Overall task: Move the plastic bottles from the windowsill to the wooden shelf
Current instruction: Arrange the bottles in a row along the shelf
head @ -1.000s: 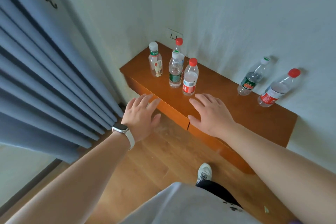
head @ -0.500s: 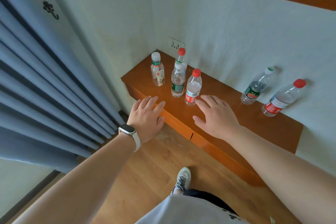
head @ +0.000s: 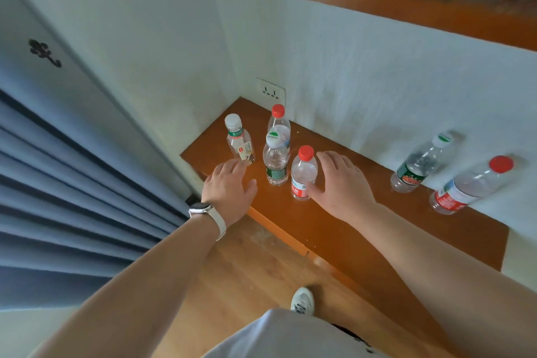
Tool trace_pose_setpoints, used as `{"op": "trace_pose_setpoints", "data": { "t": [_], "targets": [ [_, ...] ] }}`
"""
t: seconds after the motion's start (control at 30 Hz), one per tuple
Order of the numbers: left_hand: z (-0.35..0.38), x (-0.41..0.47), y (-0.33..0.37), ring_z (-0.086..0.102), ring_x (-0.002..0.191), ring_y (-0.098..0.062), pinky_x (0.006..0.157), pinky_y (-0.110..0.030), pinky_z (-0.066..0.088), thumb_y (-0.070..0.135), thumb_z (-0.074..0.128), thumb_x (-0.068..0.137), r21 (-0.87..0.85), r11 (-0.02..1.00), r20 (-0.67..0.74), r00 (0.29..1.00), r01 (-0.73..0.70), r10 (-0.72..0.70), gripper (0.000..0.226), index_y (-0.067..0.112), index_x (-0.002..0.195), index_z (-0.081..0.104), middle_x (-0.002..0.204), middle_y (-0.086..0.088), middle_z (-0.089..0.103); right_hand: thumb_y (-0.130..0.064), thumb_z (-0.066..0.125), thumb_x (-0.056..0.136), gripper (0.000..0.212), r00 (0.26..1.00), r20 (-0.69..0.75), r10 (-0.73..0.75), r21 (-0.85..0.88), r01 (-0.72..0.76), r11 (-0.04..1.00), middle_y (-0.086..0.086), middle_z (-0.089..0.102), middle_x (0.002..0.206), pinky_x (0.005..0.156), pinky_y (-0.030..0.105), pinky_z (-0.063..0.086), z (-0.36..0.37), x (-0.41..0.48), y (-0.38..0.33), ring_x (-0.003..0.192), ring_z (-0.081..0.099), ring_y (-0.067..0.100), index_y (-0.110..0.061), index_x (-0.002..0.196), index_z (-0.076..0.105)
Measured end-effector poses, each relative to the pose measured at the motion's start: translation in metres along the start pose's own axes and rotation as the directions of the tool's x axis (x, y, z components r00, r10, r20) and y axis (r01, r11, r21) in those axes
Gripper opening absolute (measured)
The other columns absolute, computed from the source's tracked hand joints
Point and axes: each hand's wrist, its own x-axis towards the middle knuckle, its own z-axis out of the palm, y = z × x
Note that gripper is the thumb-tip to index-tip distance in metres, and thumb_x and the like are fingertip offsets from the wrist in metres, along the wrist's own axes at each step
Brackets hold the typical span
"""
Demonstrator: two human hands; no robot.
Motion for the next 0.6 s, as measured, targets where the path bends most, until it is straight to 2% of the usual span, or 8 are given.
{"op": "trace_pose_setpoints", "data": {
  "t": [0.13, 0.2, 0.3, 0.43, 0.6],
  "targets": [
    [0.007, 0.017, 0.003, 0.042, 0.137, -0.023, 0.106, -0.045, 0.045, 0.044, 0.051, 0.097, -0.189, 0.978, 0.061, 0.995, 0.091, -0.081, 0.054, 0.027, 0.148, 0.039, 0.152, 0.002, 0.043, -0.061, 0.062, 0.084, 0.072, 0.997, 0.041, 0.06, 0.112, -0.064, 0.992, 0.0, 0.055, 0.133, 0.091, 0.031, 0.051, 0.013, 0.016, 0.004, 0.118, 0.056, 0.018, -0.02, 0.139, 0.04],
    [0.01, 0.024, 0.005, 0.049, 0.131, -0.022, 0.096, -0.038, 0.051, 0.043, 0.053, 0.097, -0.309, 0.936, 0.087, 0.985, 0.17, -0.15, 0.055, 0.03, 0.148, 0.038, 0.15, 0.002, 0.045, -0.063, 0.063, 0.083, 0.078, 0.99, 0.087, 0.111, 0.201, -0.127, 0.971, -0.001, 0.051, 0.136, 0.09, 0.031, 0.051, 0.018, 0.02, 0.003, 0.118, 0.055, 0.018, -0.022, 0.143, 0.035],
    [0.012, 0.033, 0.009, 0.052, 0.126, -0.019, 0.083, -0.028, 0.047, 0.042, 0.055, 0.097, -0.408, 0.883, 0.125, 0.972, 0.233, -0.199, 0.055, 0.031, 0.148, 0.037, 0.147, 0.003, 0.048, -0.062, 0.066, 0.08, 0.084, 0.976, 0.153, 0.157, 0.328, -0.2, 0.923, -0.001, 0.049, 0.138, 0.091, 0.035, 0.055, 0.026, 0.025, 0.002, 0.118, 0.054, 0.017, -0.023, 0.145, 0.03],
    [0.017, 0.047, 0.016, 0.053, 0.125, -0.019, 0.097, -0.039, 0.054, 0.04, 0.061, 0.095, -0.504, 0.803, 0.191, 0.948, 0.318, -0.255, 0.058, 0.032, 0.148, 0.037, 0.143, 0.004, 0.051, -0.06, 0.072, 0.077, 0.086, 0.966, 0.166, 0.197, 0.411, -0.249, 0.877, 0.0, 0.049, 0.138, 0.09, 0.031, 0.055, 0.039, 0.03, 0.003, 0.115, 0.055, 0.016, -0.023, 0.145, 0.032],
    [0.027, 0.067, 0.024, 0.06, 0.114, -0.019, 0.092, -0.033, 0.055, 0.043, 0.068, 0.09, -0.6, 0.676, 0.362, 0.898, 0.429, -0.249, 0.067, 0.036, 0.146, 0.033, 0.144, 0.005, 0.051, -0.058, 0.073, 0.077, 0.084, 0.947, 0.222, 0.232, 0.493, -0.315, 0.811, -0.003, 0.049, 0.138, 0.092, 0.029, 0.054, 0.054, 0.037, 0.007, 0.115, 0.056, 0.014, -0.025, 0.144, 0.035]
  ]
}}
